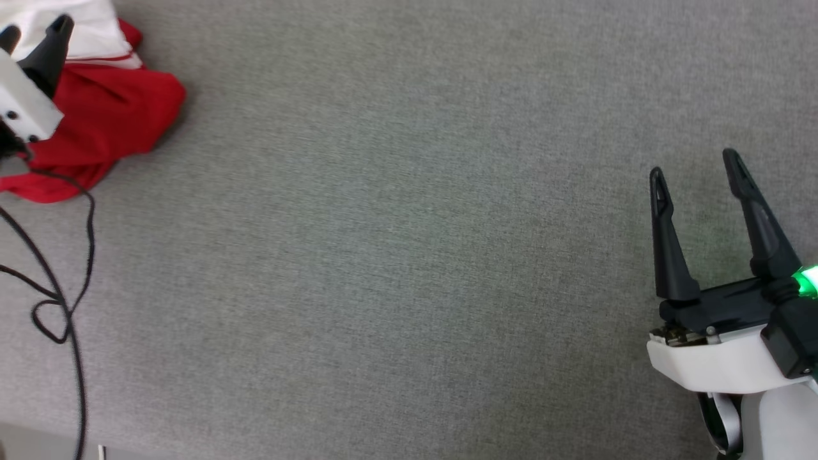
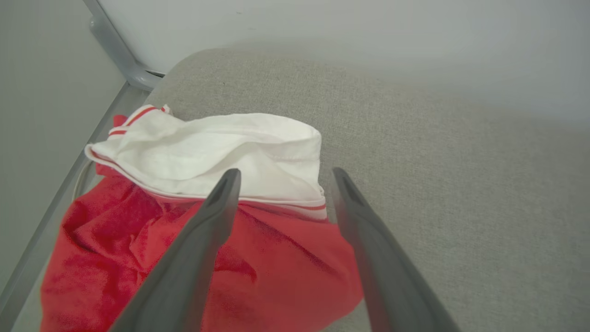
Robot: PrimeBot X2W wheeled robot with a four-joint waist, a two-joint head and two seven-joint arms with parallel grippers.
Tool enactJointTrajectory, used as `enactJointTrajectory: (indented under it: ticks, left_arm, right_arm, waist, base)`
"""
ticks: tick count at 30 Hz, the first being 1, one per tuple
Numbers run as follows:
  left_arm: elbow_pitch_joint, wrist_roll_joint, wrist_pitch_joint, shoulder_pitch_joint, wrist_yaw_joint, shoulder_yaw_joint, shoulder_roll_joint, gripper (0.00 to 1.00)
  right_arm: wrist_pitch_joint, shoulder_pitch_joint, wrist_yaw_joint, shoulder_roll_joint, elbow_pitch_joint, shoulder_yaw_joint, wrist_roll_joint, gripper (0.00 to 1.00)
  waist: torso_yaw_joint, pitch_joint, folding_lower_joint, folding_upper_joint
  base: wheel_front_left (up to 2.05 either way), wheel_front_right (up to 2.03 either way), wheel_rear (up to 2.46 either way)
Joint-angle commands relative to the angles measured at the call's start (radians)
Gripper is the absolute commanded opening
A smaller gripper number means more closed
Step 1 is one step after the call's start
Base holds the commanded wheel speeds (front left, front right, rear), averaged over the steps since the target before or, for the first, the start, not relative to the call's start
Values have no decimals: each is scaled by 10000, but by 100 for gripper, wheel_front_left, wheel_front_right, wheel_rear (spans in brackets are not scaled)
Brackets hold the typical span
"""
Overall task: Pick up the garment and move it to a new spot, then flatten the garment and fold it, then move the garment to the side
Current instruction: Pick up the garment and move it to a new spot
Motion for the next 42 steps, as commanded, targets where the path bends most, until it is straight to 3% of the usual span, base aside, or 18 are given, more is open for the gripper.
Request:
enactJointTrajectory:
  ticks: [1, 6, 12, 19, 20, 21, 28, 35, 42]
  left_arm:
    - [132, -191, 290, -195, 2, -102, 126, 100]
    - [871, -1001, 1945, -389, 1, -707, 619, 100]
    - [1702, -1548, 3306, -154, 1, -1541, 788, 100]
    - [2182, -1862, 3373, 63, 14, -2501, 524, 100]
    - [2161, -1827, 3183, 24, 14, -2620, 576, 44]
    - [2154, -1796, 2950, -76, 14, -2697, 661, 0]
    - [1418, -1882, 1692, -893, 12, -3557, 1457, 0]
    - [43, -1910, 1096, -1257, 12, -4779, 2192, 0]
    - [-1374, -1705, 838, -1559, 12, -5661, 2394, 0]
  right_arm:
    - [-25, -143, -7, 6, -57, -18, -57, 100]
    - [-25, -312, -7, 6, -207, -15, -162, 100]
    - [-25, -494, -7, 6, -260, 25, -252, 100]
    - [-25, -602, -7, 8, -210, 24, -284, 100]
    - [-25, -600, -7, 6, -182, 34, -280, 100]
    - [-25, -602, -7, 6, -171, 42, -257, 100]
    - [-25, -283, -7, 8, 80, 38, 58, 100]
    - [-25, 0, -7, 6, 321, 58, 507, 100]
    - [-25, 274, -7, 8, 452, -44, 911, 100]
  waist:
    - [-145, 235, -2, 0]
    - [-299, 679, -2, 0]
    - [-439, 1081, -2, 0]
    - [-455, 1205, -2, 0]
    - [-455, 1169, -2, 0]
    - [-446, 1110, -2, 0]
    - [-291, 168, -2, 0]
    - [-203, -1024, -2, 0]
    - [-319, -1793, -2, 0]
  base:
    - [0, 0, 0]
    - [0, 0, 0]
    - [0, 0, 0]
    - [0, 0, 0]
    - [0, 0, 0]
    - [0, 0, 0]
    - [0, 0, 0]
    - [0, 0, 0]
    - [0, 0, 0]
